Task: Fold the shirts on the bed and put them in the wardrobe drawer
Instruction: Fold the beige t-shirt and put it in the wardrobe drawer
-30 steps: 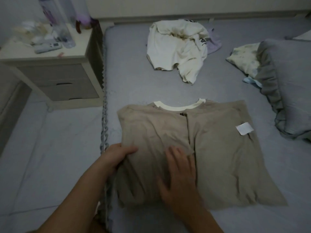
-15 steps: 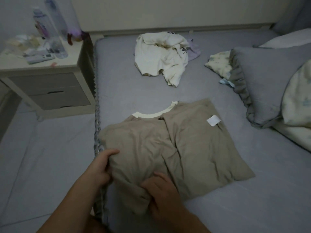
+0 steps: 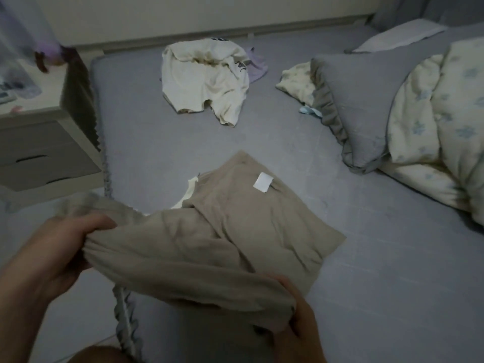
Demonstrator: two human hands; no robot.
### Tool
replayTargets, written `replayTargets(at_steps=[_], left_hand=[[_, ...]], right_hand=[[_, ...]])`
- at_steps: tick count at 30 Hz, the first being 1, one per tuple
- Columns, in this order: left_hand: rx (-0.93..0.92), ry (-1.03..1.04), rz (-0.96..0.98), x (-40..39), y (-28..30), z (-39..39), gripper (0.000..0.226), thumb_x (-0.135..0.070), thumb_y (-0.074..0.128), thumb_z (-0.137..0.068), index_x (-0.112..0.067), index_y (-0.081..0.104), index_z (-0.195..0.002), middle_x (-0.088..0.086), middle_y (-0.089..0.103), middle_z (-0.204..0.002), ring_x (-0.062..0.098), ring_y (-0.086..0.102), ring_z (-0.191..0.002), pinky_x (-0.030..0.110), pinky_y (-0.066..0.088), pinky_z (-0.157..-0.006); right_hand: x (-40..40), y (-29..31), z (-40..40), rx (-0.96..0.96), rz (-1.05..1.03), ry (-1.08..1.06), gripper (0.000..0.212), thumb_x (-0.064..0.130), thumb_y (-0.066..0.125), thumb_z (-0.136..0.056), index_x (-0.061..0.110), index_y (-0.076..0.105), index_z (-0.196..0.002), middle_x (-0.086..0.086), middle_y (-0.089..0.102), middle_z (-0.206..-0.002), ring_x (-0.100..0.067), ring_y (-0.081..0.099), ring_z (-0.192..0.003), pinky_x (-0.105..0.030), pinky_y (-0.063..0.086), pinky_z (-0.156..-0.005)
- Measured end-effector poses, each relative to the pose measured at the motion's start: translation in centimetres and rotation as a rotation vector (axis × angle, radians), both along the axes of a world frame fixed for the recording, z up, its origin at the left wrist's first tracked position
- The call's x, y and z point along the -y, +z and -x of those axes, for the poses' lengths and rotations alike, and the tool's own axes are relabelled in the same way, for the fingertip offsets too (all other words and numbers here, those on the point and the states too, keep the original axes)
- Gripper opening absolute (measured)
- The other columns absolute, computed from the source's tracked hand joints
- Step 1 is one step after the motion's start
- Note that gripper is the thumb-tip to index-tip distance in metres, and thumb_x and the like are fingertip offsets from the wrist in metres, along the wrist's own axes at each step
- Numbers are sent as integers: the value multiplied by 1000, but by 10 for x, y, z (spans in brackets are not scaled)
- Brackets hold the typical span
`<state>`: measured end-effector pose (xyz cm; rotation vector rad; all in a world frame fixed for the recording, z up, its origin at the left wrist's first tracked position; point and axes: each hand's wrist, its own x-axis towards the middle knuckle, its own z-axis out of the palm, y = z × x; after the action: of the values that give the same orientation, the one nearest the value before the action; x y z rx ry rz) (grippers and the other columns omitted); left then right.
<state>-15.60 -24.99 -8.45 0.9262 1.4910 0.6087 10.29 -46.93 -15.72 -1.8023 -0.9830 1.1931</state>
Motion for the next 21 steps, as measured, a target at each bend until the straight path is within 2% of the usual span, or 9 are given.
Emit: replayTargets(at_steps=[3, 4, 5, 8, 10, 12, 16, 18, 21], left_hand=[[-3, -63, -174, -11, 30, -32, 34, -13, 73, -67, -7, 70, -100, 14, 70, -86, 24, 66, -66, 31, 55, -53], [-3, -70, -218, -19, 33, -56, 33, -12, 73, -65, -11, 69, -97, 12, 69, -81, 22, 65, -62, 31, 53, -49], [-15, -90, -247, -28, 34, -84, 27, -10, 72, -67, -14, 66, -92, 11, 65, -75, 22, 62, -59, 30, 52, -47], [-115, -192, -248, -55, 8, -160, 14, -22, 66, -84, -11, 59, -90, 15, 59, -80, 30, 60, -65, 39, 56, -52], [-407, -352, -199, -59, -26, -181, 59, -49, 57, -91, -8, 49, -133, 20, 58, -127, 39, 61, -108, 49, 52, -92], [-637, -508, -292, -48, -61, -178, 76, -62, 49, -90, -13, 35, -147, 18, 44, -146, 37, 45, -131, 45, 37, -109], [-967, -705, -528, -19, -116, -155, 78, -75, 42, -83, -33, 27, -147, 10, 22, -157, 34, 24, -140, 52, 19, -113], [-1003, -648, -581, -8, -130, -147, 83, -77, 43, -82, -35, 20, -149, 9, 10, -161, 34, 15, -144, 53, 13, -115], [-982, -421, -568, -10, -136, -137, 86, -71, 56, -80, -23, 30, -147, 19, 31, -151, 39, 30, -134, 52, 26, -109]], right_hand=[[5, 33, -27, -159, -30, -523, 38, 1, 29, -104, -11, 42, -138, -36, 31, -150, -36, 33, -141, -22, 11, -118], [-3, 37, -40, -189, -132, -655, 39, 13, 39, -103, -2, 53, -136, -35, 39, -147, -32, 39, -139, -18, 16, -116], [-11, 40, -51, -197, -220, -702, 37, 29, 51, -97, 12, 68, -125, -28, 56, -135, -29, 53, -129, -23, 39, -109], [-28, 21, -75, -207, -106, -680, 27, 32, 55, -93, 15, 71, -107, -12, 73, -105, -33, 66, -103, -43, 53, -87], [-40, -1, -86, -150, 32, -726, 28, 26, 49, -99, 7, 61, -115, -16, 66, -112, -35, 62, -105, -44, 50, -91], [-43, -17, -89, -69, 112, -727, 37, 33, 51, -97, 9, 51, -126, -10, 60, -119, -30, 57, -108, -45, 48, -97], [-27, -30, -74, 40, 121, -727, 73, 42, 70, -85, 22, 33, -145, 6, 49, -123, -18, 52, -111, -37, 43, -99], [-20, -37, -64, 81, 107, -704, 76, 39, 75, -81, 23, 36, -143, 7, 53, -122, -18, 54, -110, -36, 44, -97], [-14, -45, -61, 139, 128, -636, 60, 29, 73, -84, 21, 44, -136, 3, 61, -115, -17, 59, -97, -32, 43, -85]])
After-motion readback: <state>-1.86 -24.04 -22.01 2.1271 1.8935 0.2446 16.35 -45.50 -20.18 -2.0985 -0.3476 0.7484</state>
